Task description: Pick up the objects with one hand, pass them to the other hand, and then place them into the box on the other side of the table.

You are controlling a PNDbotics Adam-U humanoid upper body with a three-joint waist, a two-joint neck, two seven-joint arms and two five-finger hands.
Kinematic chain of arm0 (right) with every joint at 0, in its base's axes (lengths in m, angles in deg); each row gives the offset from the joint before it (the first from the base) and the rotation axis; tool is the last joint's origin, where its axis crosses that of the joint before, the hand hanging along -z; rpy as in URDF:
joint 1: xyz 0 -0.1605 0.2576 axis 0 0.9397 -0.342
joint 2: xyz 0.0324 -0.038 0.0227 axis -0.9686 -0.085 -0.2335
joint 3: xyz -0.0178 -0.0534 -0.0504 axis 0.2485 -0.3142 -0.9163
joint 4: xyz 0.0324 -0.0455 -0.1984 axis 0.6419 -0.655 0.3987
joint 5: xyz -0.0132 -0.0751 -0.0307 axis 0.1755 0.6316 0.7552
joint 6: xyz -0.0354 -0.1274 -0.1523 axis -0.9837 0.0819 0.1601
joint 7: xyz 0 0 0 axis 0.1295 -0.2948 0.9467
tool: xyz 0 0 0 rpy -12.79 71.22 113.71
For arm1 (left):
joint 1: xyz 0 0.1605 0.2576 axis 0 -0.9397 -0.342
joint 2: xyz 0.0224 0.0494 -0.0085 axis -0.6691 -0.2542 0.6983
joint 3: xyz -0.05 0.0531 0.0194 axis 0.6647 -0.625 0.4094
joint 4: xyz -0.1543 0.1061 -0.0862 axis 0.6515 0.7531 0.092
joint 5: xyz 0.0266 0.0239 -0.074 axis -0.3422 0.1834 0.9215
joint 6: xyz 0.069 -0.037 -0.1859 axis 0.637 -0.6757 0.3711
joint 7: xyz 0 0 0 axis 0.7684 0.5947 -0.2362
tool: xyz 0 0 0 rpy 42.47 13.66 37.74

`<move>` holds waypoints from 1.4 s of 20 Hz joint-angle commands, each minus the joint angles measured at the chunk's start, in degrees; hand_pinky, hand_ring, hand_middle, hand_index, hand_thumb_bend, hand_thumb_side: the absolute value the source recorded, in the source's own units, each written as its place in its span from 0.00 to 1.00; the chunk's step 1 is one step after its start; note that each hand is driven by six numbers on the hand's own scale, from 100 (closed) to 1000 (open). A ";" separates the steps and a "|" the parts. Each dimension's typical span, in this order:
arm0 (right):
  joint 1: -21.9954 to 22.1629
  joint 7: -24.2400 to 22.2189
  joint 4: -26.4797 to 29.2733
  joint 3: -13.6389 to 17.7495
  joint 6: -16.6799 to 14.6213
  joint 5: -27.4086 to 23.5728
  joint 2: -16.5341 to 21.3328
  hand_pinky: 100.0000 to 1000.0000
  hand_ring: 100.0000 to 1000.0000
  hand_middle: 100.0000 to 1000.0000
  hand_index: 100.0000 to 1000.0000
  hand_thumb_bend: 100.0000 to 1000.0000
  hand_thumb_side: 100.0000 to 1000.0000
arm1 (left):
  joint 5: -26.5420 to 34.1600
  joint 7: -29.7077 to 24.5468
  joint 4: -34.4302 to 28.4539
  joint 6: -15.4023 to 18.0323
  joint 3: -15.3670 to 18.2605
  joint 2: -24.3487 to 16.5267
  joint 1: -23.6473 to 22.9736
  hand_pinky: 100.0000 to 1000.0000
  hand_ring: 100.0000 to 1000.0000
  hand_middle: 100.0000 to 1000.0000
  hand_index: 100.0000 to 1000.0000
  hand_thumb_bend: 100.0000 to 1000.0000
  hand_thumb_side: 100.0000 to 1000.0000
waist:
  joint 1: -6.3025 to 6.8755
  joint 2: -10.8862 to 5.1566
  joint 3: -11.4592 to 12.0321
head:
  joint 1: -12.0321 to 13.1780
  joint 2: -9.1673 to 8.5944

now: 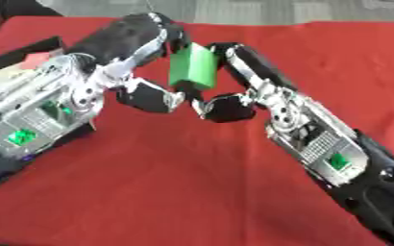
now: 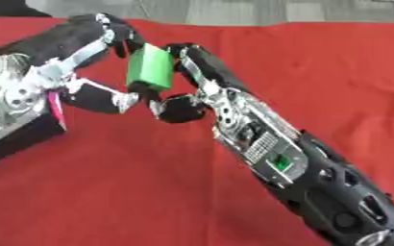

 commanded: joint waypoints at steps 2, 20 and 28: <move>-0.81 -1.83 0.69 0.63 0.07 2.10 0.94 0.91 0.78 0.71 0.84 0.19 0.00 | -0.42 0.21 -0.61 0.00 1.20 -1.30 0.83 0.73 0.59 0.35 0.32 0.00 0.08 | 0.06 -1.49 0.01 | 0.23 -0.32; -0.55 -2.10 0.49 1.27 2.65 5.35 1.25 0.95 0.78 0.73 0.90 0.37 0.00 | -2.83 -3.86 0.16 1.80 1.10 -3.46 -0.93 0.72 0.60 0.35 0.31 0.00 0.08 | 0.27 -1.58 -0.21 | 0.43 -0.32; -0.29 -1.83 0.04 1.05 3.25 4.81 1.90 0.95 0.78 0.73 0.89 0.36 0.00 | -4.36 -4.63 -0.60 2.16 2.78 -6.81 -3.28 0.72 0.61 0.35 0.32 0.05 0.07 | 0.36 -1.71 -0.28 | 0.82 -0.41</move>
